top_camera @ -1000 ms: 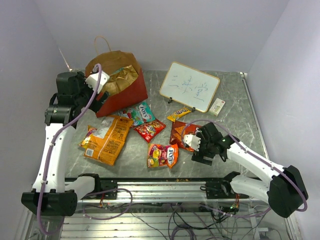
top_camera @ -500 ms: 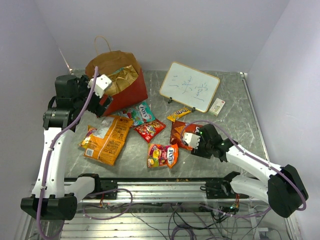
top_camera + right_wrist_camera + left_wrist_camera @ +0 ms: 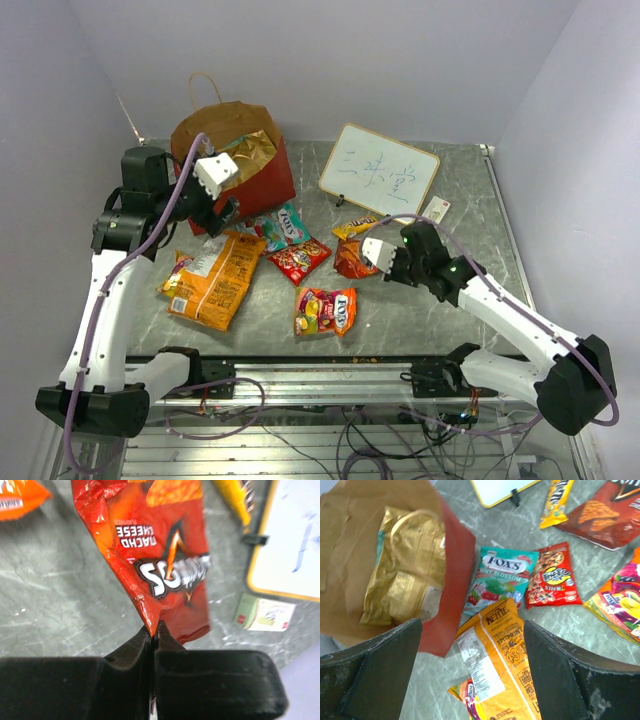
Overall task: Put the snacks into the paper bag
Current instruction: Pick up the snack from the center of the board, then place the snack in the paper bag.
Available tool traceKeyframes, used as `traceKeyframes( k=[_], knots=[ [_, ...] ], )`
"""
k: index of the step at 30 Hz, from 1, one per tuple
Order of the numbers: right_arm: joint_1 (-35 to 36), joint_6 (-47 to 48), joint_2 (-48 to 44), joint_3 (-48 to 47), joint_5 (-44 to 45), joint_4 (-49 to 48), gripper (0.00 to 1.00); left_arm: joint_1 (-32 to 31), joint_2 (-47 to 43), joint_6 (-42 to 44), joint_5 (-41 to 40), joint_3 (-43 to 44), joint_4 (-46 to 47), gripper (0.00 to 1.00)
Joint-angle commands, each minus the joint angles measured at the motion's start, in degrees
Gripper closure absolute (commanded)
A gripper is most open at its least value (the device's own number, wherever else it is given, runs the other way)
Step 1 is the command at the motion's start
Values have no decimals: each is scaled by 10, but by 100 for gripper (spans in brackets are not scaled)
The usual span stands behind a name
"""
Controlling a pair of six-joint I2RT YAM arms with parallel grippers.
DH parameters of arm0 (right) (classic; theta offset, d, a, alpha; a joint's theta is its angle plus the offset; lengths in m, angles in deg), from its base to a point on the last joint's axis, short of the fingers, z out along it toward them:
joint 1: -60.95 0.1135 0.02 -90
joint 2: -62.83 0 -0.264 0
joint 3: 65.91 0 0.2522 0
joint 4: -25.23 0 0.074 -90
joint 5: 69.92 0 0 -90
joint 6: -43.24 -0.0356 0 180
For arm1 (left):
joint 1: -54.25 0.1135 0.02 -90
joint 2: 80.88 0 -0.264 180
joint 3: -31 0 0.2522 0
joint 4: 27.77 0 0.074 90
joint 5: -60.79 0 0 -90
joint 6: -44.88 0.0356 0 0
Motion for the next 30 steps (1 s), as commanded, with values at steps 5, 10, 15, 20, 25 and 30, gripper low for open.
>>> traceKeyframes(
  k=[5, 10, 15, 20, 25, 30],
  knots=[
    [-8, -20, 55, -186, -85, 89, 100, -63, 38, 23, 56, 55, -25, 8],
    [-11, -40, 129, -318, -148, 163, 100, -97, 65, 27, 71, 82, -38, 9],
    [-10, -86, 191, -406, -193, 196, 100, -116, 70, -40, 99, 63, 9, 11],
    [-10, -149, 250, -481, -209, 218, 100, -136, 70, -127, 98, 35, 74, 11],
    [-10, -205, 302, -544, -214, 244, 100, -160, 78, -217, 75, 16, 131, 11],
    [-10, -259, 342, -589, -208, 258, 100, -179, 84, -289, 40, -13, 173, 10]
  ],
)
